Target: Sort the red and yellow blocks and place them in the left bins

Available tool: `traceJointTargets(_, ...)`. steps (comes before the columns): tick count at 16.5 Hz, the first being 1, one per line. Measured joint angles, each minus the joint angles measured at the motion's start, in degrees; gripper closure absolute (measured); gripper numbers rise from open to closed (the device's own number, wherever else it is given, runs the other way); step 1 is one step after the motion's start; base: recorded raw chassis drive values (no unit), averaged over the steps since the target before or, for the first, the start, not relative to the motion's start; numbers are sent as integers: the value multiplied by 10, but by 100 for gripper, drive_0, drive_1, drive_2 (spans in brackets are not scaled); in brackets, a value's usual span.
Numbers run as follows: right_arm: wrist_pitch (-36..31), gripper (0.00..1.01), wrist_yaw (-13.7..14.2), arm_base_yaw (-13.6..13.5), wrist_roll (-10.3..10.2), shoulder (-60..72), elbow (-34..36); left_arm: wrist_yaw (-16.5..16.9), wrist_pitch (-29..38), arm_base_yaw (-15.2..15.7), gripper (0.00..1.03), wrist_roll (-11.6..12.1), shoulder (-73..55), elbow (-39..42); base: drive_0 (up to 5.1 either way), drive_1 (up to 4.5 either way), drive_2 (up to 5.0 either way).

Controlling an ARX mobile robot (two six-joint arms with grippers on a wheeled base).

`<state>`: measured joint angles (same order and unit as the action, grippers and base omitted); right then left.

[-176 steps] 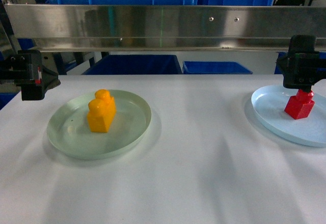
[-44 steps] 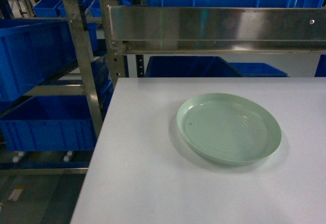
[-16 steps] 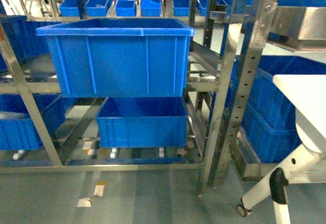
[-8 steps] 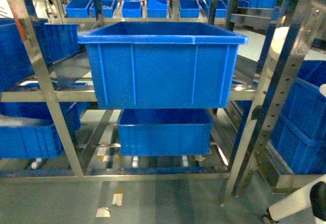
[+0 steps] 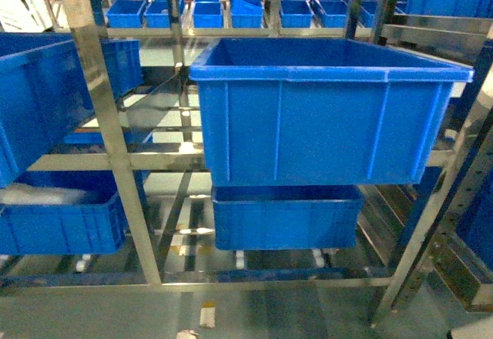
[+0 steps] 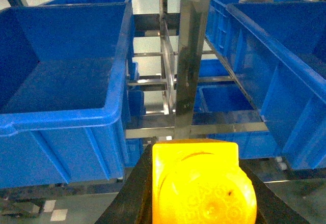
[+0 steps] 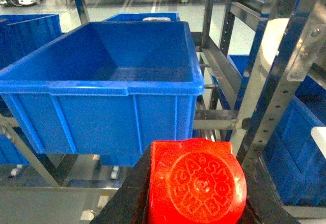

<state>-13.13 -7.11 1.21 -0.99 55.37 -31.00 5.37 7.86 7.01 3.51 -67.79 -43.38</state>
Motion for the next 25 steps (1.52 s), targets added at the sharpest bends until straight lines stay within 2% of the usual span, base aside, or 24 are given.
traceJointTargets(15, -1, 73, 0, 0, 0, 0, 0, 0, 0, 0, 77, 0, 0, 0, -445, 413, 47)
traceJointTargets(21, 0, 73, -1, 0, 0, 1, 0, -2, 2, 0, 77, 0, -2, 1, 1, 15, -13)
traceJointTargets(23, -3, 73, 3, -12, -9, 49, -27, -2, 0, 0, 77, 0, -2, 1, 0, 0, 0)
traceJointTargets(25, -20, 73, 8, -16, -22, 151, -97, -2, 0, 0, 77, 0, -2, 1, 0, 0, 0)
